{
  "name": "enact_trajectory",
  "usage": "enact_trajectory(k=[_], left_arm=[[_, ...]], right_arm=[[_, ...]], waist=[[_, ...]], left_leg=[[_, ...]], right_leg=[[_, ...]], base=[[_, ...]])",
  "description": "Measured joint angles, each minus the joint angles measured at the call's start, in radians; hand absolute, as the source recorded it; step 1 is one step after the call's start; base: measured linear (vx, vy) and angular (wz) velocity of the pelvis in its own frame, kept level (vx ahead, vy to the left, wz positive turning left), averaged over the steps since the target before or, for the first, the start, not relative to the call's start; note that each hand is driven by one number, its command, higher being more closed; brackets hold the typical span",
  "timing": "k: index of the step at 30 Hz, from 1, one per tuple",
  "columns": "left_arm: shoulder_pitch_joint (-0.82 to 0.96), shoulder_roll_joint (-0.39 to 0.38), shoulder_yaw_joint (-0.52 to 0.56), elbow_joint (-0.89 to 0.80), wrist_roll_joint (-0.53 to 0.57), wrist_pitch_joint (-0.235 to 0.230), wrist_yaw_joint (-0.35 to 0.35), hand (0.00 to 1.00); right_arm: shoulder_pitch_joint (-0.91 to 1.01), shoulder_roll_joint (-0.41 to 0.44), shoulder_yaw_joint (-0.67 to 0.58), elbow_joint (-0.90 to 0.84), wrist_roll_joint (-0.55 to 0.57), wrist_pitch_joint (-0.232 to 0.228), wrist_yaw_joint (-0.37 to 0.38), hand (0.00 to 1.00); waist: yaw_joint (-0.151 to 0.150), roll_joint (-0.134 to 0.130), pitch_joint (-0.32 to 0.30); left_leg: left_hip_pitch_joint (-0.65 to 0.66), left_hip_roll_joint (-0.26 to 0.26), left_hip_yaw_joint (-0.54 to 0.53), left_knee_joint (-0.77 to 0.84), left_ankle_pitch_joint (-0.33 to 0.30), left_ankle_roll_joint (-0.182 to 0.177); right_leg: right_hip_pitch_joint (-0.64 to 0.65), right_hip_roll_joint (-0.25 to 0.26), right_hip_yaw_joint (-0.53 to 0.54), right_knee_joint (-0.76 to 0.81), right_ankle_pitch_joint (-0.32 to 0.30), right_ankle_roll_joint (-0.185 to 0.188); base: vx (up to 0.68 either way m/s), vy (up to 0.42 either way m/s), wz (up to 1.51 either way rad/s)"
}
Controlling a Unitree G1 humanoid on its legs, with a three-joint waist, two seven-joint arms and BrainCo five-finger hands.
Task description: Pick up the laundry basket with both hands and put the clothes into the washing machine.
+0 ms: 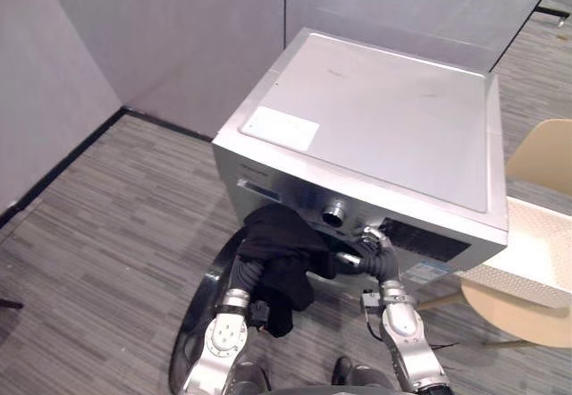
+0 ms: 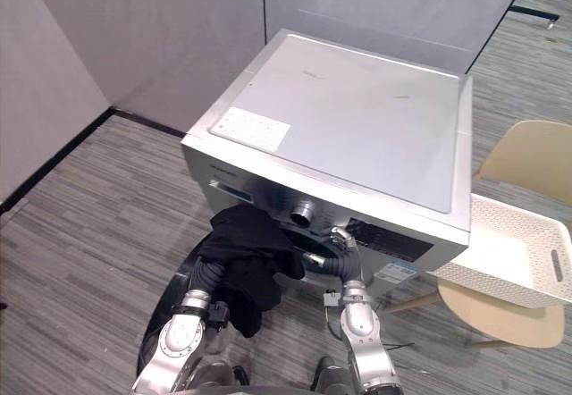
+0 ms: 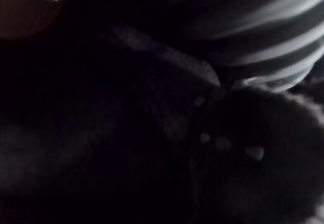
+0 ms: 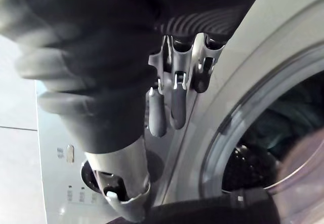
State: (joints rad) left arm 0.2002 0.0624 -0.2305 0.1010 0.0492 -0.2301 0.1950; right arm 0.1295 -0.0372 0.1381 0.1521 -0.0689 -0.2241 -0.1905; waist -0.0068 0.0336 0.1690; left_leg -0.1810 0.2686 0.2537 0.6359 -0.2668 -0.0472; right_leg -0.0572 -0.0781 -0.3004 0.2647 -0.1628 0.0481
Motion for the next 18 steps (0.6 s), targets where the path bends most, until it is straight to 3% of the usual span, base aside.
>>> enact_trajectory(k=[2,4,5,6,8,11,16,18], left_arm=[[-0.006,-0.014,0.030,0.035,-0.009,0.009,0.021,1.00],[-0.008,-0.020,0.037,0.064,-0.021,0.009,0.031,1.00],[-0.012,-0.020,0.037,0.072,-0.031,0.009,0.037,1.00],[-0.030,-0.025,0.038,0.078,-0.042,0.009,0.047,1.00],[-0.103,-0.018,0.048,0.117,-0.064,0.008,0.066,1.00],[-0.243,-0.019,0.084,0.163,-0.114,0.008,0.118,1.00],[-0.348,-0.029,0.106,0.167,-0.166,0.005,0.205,1.00],[-0.376,-0.041,0.118,0.167,-0.183,0.004,0.229,1.00]], right_arm=[[0.009,-0.008,0.003,-0.031,0.001,0.000,0.001,0.00],[0.020,-0.009,0.002,-0.054,0.001,-0.002,-0.001,0.00],[0.018,-0.011,-0.003,-0.063,0.006,-0.007,-0.003,0.00],[0.011,-0.017,-0.007,-0.078,0.020,-0.010,-0.011,0.00],[-0.023,-0.008,-0.010,-0.090,0.022,-0.009,-0.026,0.00],[-0.120,-0.011,-0.014,-0.135,0.028,-0.011,-0.061,0.00],[-0.169,0.012,-0.008,-0.258,0.027,-0.015,-0.134,0.00],[-0.170,0.023,-0.005,-0.295,0.026,-0.023,-0.146,0.00]], waist=[[0.002,-0.002,0.019],[0.018,-0.016,0.032],[0.019,-0.010,0.032],[0.013,0.014,0.041],[-0.006,-0.026,0.077],[-0.023,-0.030,0.177],[-0.036,-0.032,0.260],[-0.035,-0.035,0.264]], left_leg=[[-0.057,-0.015,-0.089,0.093,0.040,-0.012],[-0.067,-0.074,-0.161,0.035,0.004,-0.046],[-0.071,-0.105,-0.190,-0.064,0.011,-0.049],[-0.084,-0.110,-0.186,-0.122,0.008,-0.017],[-0.147,-0.138,-0.148,-0.056,-0.001,-0.006],[-0.293,-0.131,-0.134,0.136,-0.066,0.017],[-0.464,-0.089,-0.104,0.434,-0.220,0.055],[-0.538,-0.068,-0.100,0.528,-0.257,0.063]], right_leg=[[-0.002,0.004,0.041,0.012,-0.012,-0.020],[-0.027,-0.011,0.089,0.034,-0.027,-0.028],[-0.081,-0.018,0.124,0.090,-0.042,-0.015],[-0.147,-0.016,0.153,0.176,-0.073,0.001],[-0.265,-0.060,0.193,0.314,-0.113,0.016],[-0.426,-0.078,0.224,0.486,-0.145,0.027],[-0.623,-0.081,0.290,0.763,-0.244,0.054],[-0.705,-0.073,0.306,0.848,-0.265,0.057]], base=[[0.05,-0.105,-0.41],[0.01,-0.009,-0.75],[-0.01,0.088,-0.86],[-0.02,0.120,-0.78],[-0.04,0.104,-0.40],[-0.16,0.096,-0.33],[-0.18,0.107,-0.33],[-0.16,0.082,-0.25]])
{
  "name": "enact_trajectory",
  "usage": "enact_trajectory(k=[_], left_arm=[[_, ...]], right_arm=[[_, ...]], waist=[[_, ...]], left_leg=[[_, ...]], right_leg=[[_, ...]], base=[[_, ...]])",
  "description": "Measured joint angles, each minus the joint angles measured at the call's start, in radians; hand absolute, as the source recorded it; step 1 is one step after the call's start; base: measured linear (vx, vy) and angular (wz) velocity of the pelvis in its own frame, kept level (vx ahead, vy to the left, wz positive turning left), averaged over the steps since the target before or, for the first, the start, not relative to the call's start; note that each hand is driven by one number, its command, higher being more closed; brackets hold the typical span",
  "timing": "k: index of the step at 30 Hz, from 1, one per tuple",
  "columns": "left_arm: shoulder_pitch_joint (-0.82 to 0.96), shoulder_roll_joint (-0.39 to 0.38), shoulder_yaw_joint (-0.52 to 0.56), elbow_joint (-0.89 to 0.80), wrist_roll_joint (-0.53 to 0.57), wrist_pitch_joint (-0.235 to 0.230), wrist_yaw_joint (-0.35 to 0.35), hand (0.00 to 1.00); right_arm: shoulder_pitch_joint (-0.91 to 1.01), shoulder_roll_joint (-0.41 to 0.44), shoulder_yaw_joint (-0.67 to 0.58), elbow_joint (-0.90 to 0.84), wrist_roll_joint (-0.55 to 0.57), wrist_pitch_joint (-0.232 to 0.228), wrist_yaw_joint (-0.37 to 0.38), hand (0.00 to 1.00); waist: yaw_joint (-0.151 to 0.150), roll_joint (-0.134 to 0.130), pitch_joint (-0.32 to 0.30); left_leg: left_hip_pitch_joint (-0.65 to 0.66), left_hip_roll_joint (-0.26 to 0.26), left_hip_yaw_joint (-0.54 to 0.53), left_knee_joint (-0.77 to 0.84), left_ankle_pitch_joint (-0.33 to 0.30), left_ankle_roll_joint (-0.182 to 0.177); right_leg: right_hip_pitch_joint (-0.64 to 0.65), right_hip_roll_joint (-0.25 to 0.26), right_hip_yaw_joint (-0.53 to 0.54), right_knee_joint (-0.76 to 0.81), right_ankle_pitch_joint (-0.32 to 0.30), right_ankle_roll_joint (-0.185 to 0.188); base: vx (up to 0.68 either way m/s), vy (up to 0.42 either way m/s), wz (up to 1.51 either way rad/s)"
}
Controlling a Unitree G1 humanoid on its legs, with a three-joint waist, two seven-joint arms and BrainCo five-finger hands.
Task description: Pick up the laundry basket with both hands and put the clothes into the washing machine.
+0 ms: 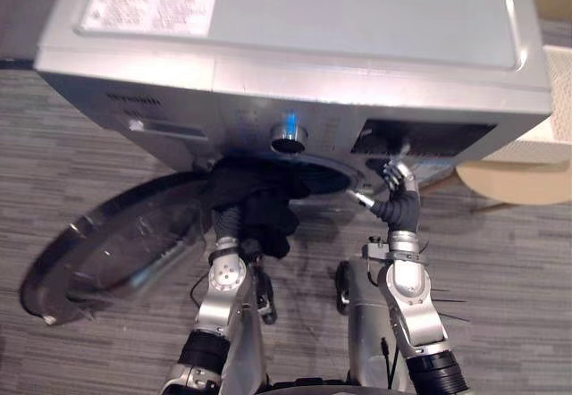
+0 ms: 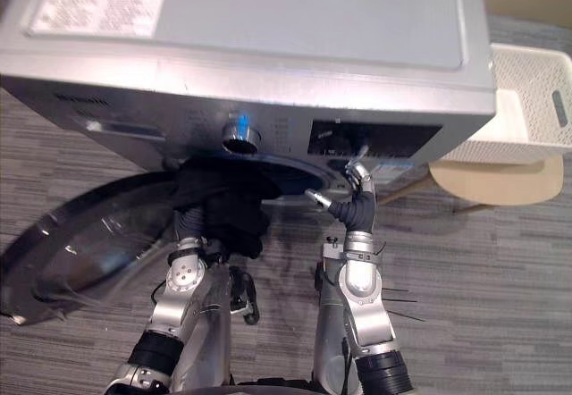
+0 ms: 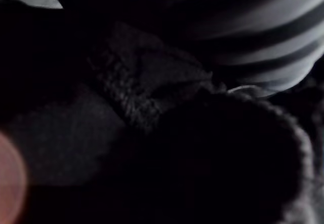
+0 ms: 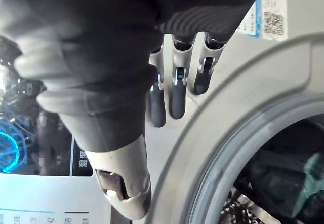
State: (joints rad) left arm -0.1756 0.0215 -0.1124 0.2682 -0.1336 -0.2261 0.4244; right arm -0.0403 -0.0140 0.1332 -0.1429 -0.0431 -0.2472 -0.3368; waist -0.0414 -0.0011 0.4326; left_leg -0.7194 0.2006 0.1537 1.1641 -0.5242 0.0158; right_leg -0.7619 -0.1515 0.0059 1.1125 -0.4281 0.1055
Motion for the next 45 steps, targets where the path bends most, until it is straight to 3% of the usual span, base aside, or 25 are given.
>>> enact_trajectory(k=[5,9,13,16,19,24,25,32,37,40,41,45], left_arm=[[-0.130,-0.002,0.046,0.000,-0.060,-0.004,0.019,1.00],[-0.303,0.016,0.082,-0.002,-0.069,-0.003,0.019,1.00],[-0.528,0.118,0.159,0.000,-0.127,0.000,0.038,1.00],[-0.691,0.200,0.208,0.046,-0.186,0.000,0.046,1.00],[-0.838,0.280,0.229,0.092,-0.252,0.000,0.053,1.00],[-1.002,0.394,0.230,0.096,-0.270,-0.005,0.076,1.00],[-1.047,0.417,0.228,0.096,-0.277,-0.011,0.087,0.00],[-1.143,0.513,0.203,0.101,-0.280,-0.029,0.150,0.00],[-1.185,0.565,0.128,0.177,-0.056,0.039,0.123,0.00],[-1.225,0.582,0.039,0.224,0.152,0.083,0.082,0.00],[-1.244,0.582,0.012,0.261,0.277,0.110,0.051,0.00],[-1.272,0.566,-0.056,0.371,0.505,0.179,-0.073,0.00]], right_arm=[[-0.012,0.031,-0.011,-0.085,-0.007,-0.012,-0.038,0.00],[-0.025,0.041,-0.066,-0.102,-0.004,-0.012,-0.063,0.00],[-0.052,0.048,-0.136,-0.102,0.019,-0.012,-0.079,0.00],[-0.050,0.052,-0.163,-0.101,0.047,-0.015,-0.077,0.00],[-0.049,0.071,-0.174,-0.101,0.055,-0.025,-0.069,0.00],[-0.019,0.084,-0.177,-0.100,0.053,-0.054,-0.029,0.00],[-0.011,0.085,-0.178,-0.100,0.053,-0.057,-0.024,0.00],[0.004,0.087,-0.200,-0.107,0.067,-0.064,0.033,0.00],[0.010,0.081,-0.237,-0.091,0.105,-0.100,0.083,0.00],[0.017,0.059,-0.253,-0.075,0.134,-0.106,0.106,0.00],[0.018,0.050,-0.256,-0.069,0.147,-0.117,0.124,0.00],[0.018,0.047,-0.258,-0.063,0.187,-0.130,0.173,0.00]], waist=[[-0.002,-0.020,0.037],[-0.016,-0.034,0.060],[-0.055,-0.050,0.105],[-0.058,-0.052,0.115],[-0.074,-0.052,0.116],[-0.084,-0.052,0.116],[-0.085,-0.055,0.118],[-0.085,-0.068,0.122],[-0.082,-0.069,0.122],[-0.078,-0.069,0.122],[-0.078,-0.069,0.122],[-0.082,-0.069,0.122]], left_leg=[[-0.236,0.073,0.011,0.205,-0.054,0.010],[-0.444,0.101,-0.009,0.329,-0.069,0.012],[-0.621,0.124,-0.016,0.442,-0.080,0.028],[-0.699,0.149,-0.025,0.502,-0.088,0.026],[-0.759,0.150,-0.047,0.531,-0.088,0.026],[-0.826,0.166,-0.064,0.546,-0.088,0.026],[-0.841,0.166,-0.069,0.548,-0.087,0.026],[-0.858,0.162,-0.070,0.548,-0.087,0.026],[-0.859,0.149,-0.073,0.547,-0.084,0.028],[-0.865,0.146,-0.076,0.547,-0.082,0.032],[-0.868,0.145,-0.077,0.547,-0.082,0.033],[-0.868,0.144,-0.074,0.534,-0.081,0.034]], right_leg=[[-0.263,0.047,0.041,0.173,-0.007,-0.001],[-0.472,0.068,0.053,0.282,-0.005,0.000],[-0.664,0.092,0.080,0.388,0.000,0.005],[-0.744,0.114,0.084,0.437,0.000,0.005],[-0.796,0.116,0.073,0.463,0.000,0.005],[-0.849,0.121,0.055,0.464,0.009,0.000],[-0.861,0.121,0.050,0.464,0.010,-0.002],[-0.878,0.108,0.041,0.474,0.008,-0.006],[-0.875,0.087,0.036,0.483,0.003,-0.013],[-0.875,0.079,0.030,0.482,0.003,-0.014],[-0.875,0.078,0.029,0.480,0.003,-0.014],[-0.875,0.078,0.028,0.468,0.004,-0.013]], base=[[-0.16,0.026,-0.37],[-0.13,-0.048,-0.18],[-0.07,-0.076,-0.20],[-0.01,-0.057,-0.18],[0.00,-0.027,-0.01],[0.00,-0.001,-0.08],[0.02,0.004,-0.04],[0.03,0.006,0.03],[0.00,0.006,0.12],[0.00,0.010,0.06],[0.00,0.000,0.00],[0.00,0.000,0.00]])
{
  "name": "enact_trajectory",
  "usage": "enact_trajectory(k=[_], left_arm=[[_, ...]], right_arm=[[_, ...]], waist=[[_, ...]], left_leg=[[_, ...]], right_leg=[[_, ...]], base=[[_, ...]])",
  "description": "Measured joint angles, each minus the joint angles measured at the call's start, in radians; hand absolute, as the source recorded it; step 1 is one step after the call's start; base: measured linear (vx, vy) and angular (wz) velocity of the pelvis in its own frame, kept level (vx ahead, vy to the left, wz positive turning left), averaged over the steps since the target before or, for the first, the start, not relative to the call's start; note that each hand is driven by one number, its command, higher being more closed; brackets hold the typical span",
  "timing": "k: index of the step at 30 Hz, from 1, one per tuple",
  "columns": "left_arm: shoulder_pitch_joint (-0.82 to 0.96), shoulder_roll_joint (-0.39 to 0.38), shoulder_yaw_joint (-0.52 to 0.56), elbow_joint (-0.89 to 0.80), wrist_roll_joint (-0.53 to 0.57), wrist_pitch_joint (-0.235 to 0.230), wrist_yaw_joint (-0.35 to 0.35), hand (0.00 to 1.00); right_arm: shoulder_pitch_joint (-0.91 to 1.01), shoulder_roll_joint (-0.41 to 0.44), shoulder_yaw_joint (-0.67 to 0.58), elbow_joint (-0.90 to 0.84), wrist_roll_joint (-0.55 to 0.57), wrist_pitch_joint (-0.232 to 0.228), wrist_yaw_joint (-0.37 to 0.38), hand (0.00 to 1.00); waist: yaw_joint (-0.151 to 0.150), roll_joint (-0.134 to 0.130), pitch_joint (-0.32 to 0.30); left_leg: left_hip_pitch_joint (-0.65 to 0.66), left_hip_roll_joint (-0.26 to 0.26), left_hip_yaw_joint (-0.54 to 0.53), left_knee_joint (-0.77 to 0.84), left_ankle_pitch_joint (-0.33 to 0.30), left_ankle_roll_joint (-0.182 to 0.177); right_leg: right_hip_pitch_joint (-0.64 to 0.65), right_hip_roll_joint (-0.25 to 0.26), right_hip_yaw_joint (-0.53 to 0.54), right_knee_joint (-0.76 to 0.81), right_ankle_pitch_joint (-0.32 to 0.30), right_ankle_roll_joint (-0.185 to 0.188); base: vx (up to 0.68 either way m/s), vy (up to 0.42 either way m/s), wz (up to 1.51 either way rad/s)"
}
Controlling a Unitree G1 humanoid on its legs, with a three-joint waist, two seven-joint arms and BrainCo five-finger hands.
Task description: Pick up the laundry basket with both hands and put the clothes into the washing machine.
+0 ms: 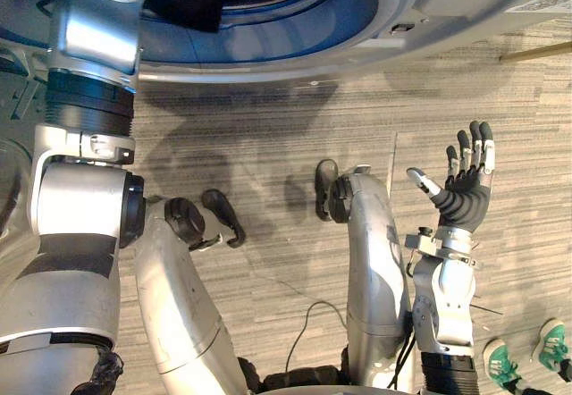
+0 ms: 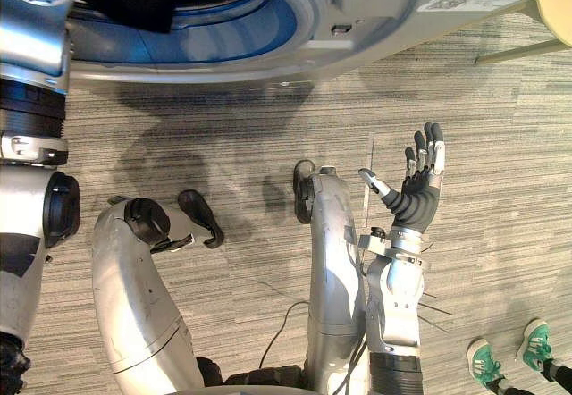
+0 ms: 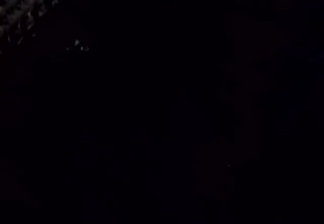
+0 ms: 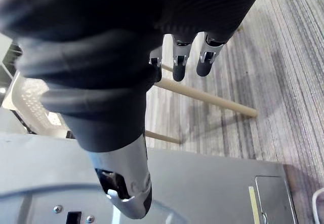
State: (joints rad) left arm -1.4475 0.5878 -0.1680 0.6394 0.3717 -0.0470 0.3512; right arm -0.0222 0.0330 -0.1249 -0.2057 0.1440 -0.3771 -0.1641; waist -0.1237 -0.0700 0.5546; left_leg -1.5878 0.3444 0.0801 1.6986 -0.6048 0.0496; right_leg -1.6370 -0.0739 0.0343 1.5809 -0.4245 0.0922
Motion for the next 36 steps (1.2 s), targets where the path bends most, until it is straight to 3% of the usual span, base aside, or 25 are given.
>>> enact_trajectory(k=[4,14,20,24,27,28,30,33,36], left_arm=[[0.000,-0.034,-0.002,0.097,0.113,0.042,-0.097,0.00],[0.011,-0.033,0.034,0.097,0.091,0.042,-0.156,0.00],[0.262,-0.023,0.103,-0.153,0.061,0.037,-0.155,0.00],[0.560,-0.051,0.184,-0.366,0.064,0.039,-0.156,0.00],[0.774,-0.181,0.215,-0.496,0.059,0.035,-0.146,0.00],[0.868,-0.263,0.218,-0.555,0.053,0.029,-0.126,0.00],[1.068,-0.413,0.206,-0.588,0.004,-0.004,-0.104,0.00],[1.239,-0.516,0.190,-0.587,-0.079,-0.030,-0.102,0.00],[1.444,-0.577,0.136,-0.495,-0.217,-0.082,-0.116,0.00]], right_arm=[[-0.001,-0.005,-0.006,0.017,0.059,-0.008,0.039,0.00],[-0.001,-0.002,-0.020,0.051,0.089,-0.008,0.041,0.00],[0.011,0.000,-0.021,0.082,0.079,-0.008,0.038,0.00],[0.020,-0.002,-0.020,0.082,0.049,-0.002,0.036,0.00],[0.021,-0.006,-0.021,0.082,0.021,0.013,0.031,0.00],[0.026,-0.008,-0.021,0.082,0.002,0.015,0.029,0.00],[0.066,-0.014,-0.022,0.084,-0.018,0.024,0.011,0.00],[0.077,-0.033,-0.022,0.144,-0.043,0.039,-0.007,0.00],[0.137,-0.048,-0.022,0.293,-0.075,0.073,-0.008,0.00]], waist=[[-0.002,-0.001,0.000],[0.003,-0.001,0.000],[0.015,0.000,-0.002],[0.032,0.001,-0.004],[0.055,0.002,-0.010],[0.062,0.005,-0.020],[0.080,0.006,-0.105],[0.095,0.008,-0.126],[0.115,0.020,-0.222]], left_leg=[[0.001,0.001,-0.002,-0.009,0.003,-0.003],[0.025,0.002,0.001,-0.043,0.016,-0.010],[0.129,-0.005,0.000,-0.101,0.027,-0.030],[0.237,-0.024,-0.004,-0.183,0.055,-0.055],[0.357,-0.044,-0.015,-0.274,0.083,-0.082],[0.411,-0.054,-0.020,-0.317,0.095,-0.091],[0.493,-0.078,-0.025,-0.406,0.115,-0.115],[0.643,-0.101,-0.036,-0.522,0.149,-0.136],[0.843,-0.137,-0.037,-0.723,0.205,-0.149]], right_leg=[[0.000,0.001,-0.005,-0.006,0.000,0.000],[0.026,0.000,-0.013,-0.036,0.006,-0.008],[0.130,-0.011,-0.032,-0.077,-0.002,-0.021],[0.240,-0.032,-0.053,-0.125,-0.014,-0.043],[0.370,-0.042,-0.084,-0.191,-0.022,-0.060],[0.431,-0.051,-0.099,-0.221,-0.029,-0.070],[0.516,-0.069,-0.126,-0.279,-0.040,-0.085],[0.678,-0.082,-0.164,-0.370,-0.043,-0.091],[0.903,-0.107,-0.227,-0.538,-0.036,-0.092]], base=[[0.00,0.000,0.00],[0.00,0.000,0.00],[0.01,-0.020,0.09],[0.04,-0.060,0.24],[0.05,-0.125,0.31],[0.06,-0.116,0.38],[0.09,-0.143,0.44],[0.11,-0.127,0.42],[0.21,-0.110,0.56]])
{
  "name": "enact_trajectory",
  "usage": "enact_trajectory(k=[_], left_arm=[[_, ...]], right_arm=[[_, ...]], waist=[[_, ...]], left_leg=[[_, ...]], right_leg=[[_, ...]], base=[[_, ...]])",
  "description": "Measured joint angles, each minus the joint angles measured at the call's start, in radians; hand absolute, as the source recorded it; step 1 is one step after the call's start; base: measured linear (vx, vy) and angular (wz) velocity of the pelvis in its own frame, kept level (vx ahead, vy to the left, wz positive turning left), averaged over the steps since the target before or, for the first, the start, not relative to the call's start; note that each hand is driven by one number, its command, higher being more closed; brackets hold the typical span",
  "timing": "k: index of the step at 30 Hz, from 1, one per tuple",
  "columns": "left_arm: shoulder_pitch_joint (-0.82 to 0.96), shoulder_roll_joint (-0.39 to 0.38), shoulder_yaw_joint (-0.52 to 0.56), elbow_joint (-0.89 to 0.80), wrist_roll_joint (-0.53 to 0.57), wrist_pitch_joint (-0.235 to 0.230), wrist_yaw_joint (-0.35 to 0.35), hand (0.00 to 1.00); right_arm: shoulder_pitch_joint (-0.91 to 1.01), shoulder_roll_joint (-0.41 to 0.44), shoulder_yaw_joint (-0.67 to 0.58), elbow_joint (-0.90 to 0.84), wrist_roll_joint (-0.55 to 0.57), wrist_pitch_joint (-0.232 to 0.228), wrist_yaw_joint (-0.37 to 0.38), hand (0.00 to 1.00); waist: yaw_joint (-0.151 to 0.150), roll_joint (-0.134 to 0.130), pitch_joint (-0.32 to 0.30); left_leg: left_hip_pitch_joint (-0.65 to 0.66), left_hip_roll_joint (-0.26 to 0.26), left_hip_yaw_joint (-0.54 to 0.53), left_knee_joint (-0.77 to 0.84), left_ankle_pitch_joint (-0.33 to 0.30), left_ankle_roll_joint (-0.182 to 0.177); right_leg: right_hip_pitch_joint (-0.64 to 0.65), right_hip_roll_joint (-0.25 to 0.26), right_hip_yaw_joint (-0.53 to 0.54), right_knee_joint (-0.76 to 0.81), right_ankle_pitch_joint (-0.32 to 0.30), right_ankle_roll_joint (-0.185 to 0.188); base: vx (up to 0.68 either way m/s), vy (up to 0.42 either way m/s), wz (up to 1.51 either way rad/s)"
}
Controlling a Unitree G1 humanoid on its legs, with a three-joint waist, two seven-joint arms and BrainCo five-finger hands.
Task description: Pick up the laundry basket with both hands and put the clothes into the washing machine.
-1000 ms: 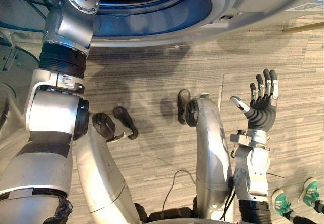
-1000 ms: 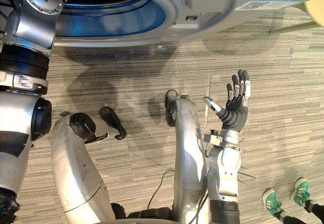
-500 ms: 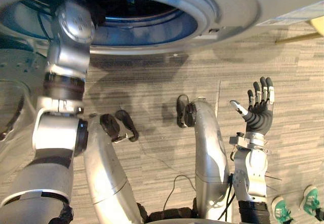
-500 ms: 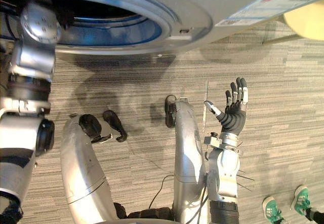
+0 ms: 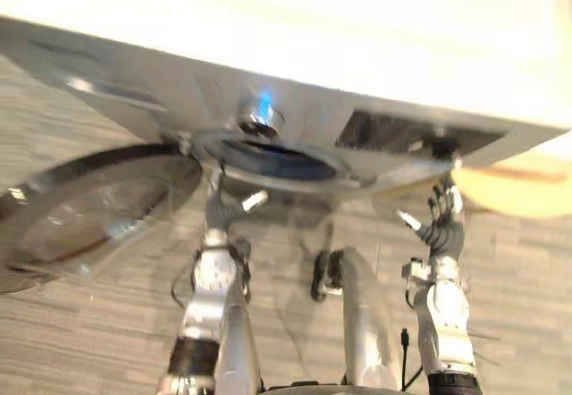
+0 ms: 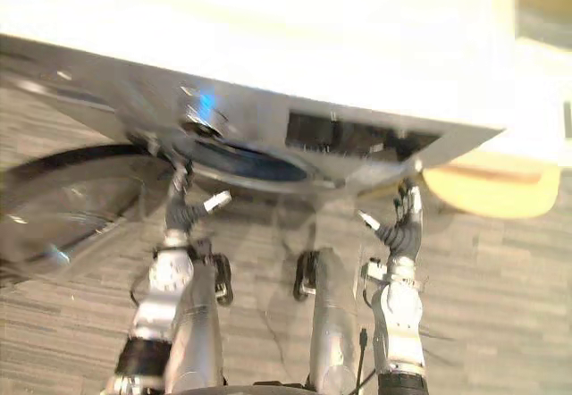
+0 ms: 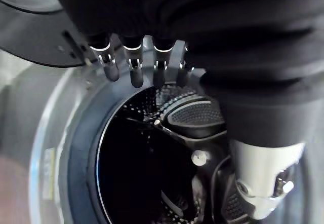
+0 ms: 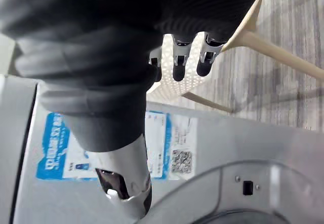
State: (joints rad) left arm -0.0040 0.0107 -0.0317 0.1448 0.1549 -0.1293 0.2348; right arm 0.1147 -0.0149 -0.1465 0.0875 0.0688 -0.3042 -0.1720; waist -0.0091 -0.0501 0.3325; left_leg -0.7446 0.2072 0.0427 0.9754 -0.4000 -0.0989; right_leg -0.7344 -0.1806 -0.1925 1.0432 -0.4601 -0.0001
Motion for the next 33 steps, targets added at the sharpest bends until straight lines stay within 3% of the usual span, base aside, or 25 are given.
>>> enact_trajectory(k=[4,9,11,14,16,19,20,21,22,23,24,25,26,28,29,33], left_arm=[[0.145,-0.002,-0.003,0.155,-0.141,-0.036,-0.057,0.00],[0.199,0.018,0.005,0.390,-0.146,-0.035,-0.104,0.00],[0.199,0.020,0.005,0.502,-0.143,-0.035,-0.112,0.00],[0.200,0.035,0.030,0.559,-0.142,-0.035,-0.123,0.00],[0.195,0.050,0.044,0.567,-0.142,-0.035,-0.119,0.00],[0.153,0.083,0.049,0.573,-0.142,-0.035,-0.118,0.00],[0.141,0.082,0.074,0.570,-0.142,-0.043,-0.117,0.00],[0.139,0.085,0.087,0.567,-0.142,-0.050,-0.111,0.00],[0.139,0.087,0.086,0.560,-0.142,-0.052,-0.108,0.00],[0.140,0.111,0.091,0.546,-0.142,-0.052,-0.100,0.00],[0.143,0.107,0.113,0.538,-0.142,-0.051,-0.098,0.00],[0.152,0.105,0.115,0.535,-0.142,-0.050,-0.096,0.00],[0.161,0.099,0.114,0.531,-0.142,-0.050,-0.084,0.00],[0.146,0.064,0.109,0.527,-0.142,-0.051,-0.078,0.00],[0.141,0.048,0.109,0.527,-0.142,-0.051,-0.077,0.00],[0.159,0.033,0.078,0.499,-0.143,-0.050,-0.057,0.00]], right_arm=[[0.045,-0.008,0.003,0.183,0.000,0.032,-0.001,0.00],[0.046,-0.045,0.001,0.375,-0.001,0.050,0.002,0.00],[0.015,-0.077,0.003,0.497,-0.005,0.059,0.004,0.00],[-0.028,-0.092,0.004,0.567,-0.041,0.078,0.006,0.00],[-0.048,-0.091,0.011,0.567,-0.048,0.084,0.016,0.00],[-0.064,-0.090,0.047,0.573,-0.067,0.096,0.018,0.00],[-0.065,-0.083,0.055,0.574,-0.069,0.096,0.018,0.00],[-0.070,-0.079,0.066,0.573,-0.069,0.096,0.017,0.00],[-0.068,-0.077,0.070,0.574,-0.069,0.096,0.017,0.00],[-0.065,-0.068,0.074,0.575,-0.071,0.096,0.018,0.00],[-0.074,-0.074,0.081,0.575,-0.073,0.096,0.018,0.00],[-0.086,-0.076,0.084,0.572,-0.074,0.094,0.017,0.00],[-0.122,-0.080,0.086,0.569,-0.074,0.093,0.007,0.00],[-0.158,-0.099,0.083,0.568,-0.065,0.093,-0.004,0.00],[-0.160,-0.103,0.083,0.568,-0.058,0.093,-0.004,0.00],[-0.128,-0.102,0.084,0.552,-0.057,0.095,-0.008,0.00]], waist=[[0.025,0.009,-0.097],[0.023,0.031,-0.184],[0.023,0.051,-0.221],[0.025,0.066,-0.232],[0.025,0.069,-0.231],[0.022,0.066,-0.228],[0.026,0.069,-0.227],[0.018,0.067,-0.224],[0.016,0.058,-0.225],[0.021,0.026,-0.219],[0.043,0.019,-0.218],[0.053,0.026,-0.220],[0.059,0.040,-0.219],[0.056,0.081,-0.188],[0.063,0.095,-0.177],[0.068,0.104,-0.163]], left_leg=[[0.229,-0.028,0.022,-0.242,0.078,0.000],[0.413,-0.054,0.044,-0.496,0.171,0.003],[0.498,-0.055,0.067,-0.637,0.230,0.009],[0.596,-0.058,0.125,-0.792,0.296,0.016],[0.614,-0.067,0.163,-0.830,0.313,0.027],[0.606,-0.086,0.177,-0.786,0.323,0.043],[0.604,-0.073,0.175,-0.788,0.336,0.065],[0.619,-0.076,0.167,-0.792,0.335,0.071],[0.621,-0.084,0.165,-0.792,0.334,0.072],[0.615,-0.112,0.148,-0.766,0.332,0.072],[0.594,-0.118,0.150,-0.745,0.332,0.072],[0.584,-0.111,0.151,-0.745,0.333,0.073],[0.539,-0.104,0.150,-0.749,0.333,0.072],[0.486,-0.084,0.121,-0.757,0.375,0.066],[0.479,-0.084,0.113,-0.767,0.384,0.061],[0.497,-0.087,0.089,-0.849,0.428,0.008]], right_leg=[[0.234,-0.008,-0.051,-0.212,0.045,0.017],[0.414,0.004,-0.086,-0.450,0.132,0.042],[0.493,0.038,-0.081,-0.623,0.217,0.053],[0.575,0.075,-0.041,-0.822,0.332,0.065],[0.575,0.079,-0.006,-0.868,0.369,0.072],[0.547,0.069,0.006,-0.819,0.404,0.081],[0.561,0.071,0.009,-0.808,0.410,0.099],[0.529,0.046,0.007,-0.646,0.330,0.088],[0.517,0.034,0.004,-0.566,0.298,0.095],[0.519,0.003,0.008,-0.473,0.263,0.121],[0.530,0.020,0.011,-0.524,0.257,0.126],[0.542,0.033,0.012,-0.580,0.258,0.125],[0.582,0.060,0.018,-0.742,0.258,0.104],[0.593,0.090,0.005,-0.857,0.334,0.065],[0.591,0.096,0.003,-0.881,0.356,0.059],[0.572,0.087,-0.024,-0.852,0.362,0.046]], base=[[0.23,-0.019,0.32],[0.13,0.034,0.10],[0.13,0.080,-0.24],[0.10,0.102,-0.49],[0.02,0.083,-0.61],[-0.05,0.088,-0.30],[-0.09,0.051,-0.03],[-0.07,0.035,0.13],[-0.05,0.004,0.50],[-0.07,-0.006,0.30],[-0.11,-0.016,0.08],[-0.21,-0.044,-0.35],[-0.20,-0.040,-0.20],[-0.25,-0.036,0.10],[-0.29,0.008,0.12],[-0.25,-0.012,0.20]])
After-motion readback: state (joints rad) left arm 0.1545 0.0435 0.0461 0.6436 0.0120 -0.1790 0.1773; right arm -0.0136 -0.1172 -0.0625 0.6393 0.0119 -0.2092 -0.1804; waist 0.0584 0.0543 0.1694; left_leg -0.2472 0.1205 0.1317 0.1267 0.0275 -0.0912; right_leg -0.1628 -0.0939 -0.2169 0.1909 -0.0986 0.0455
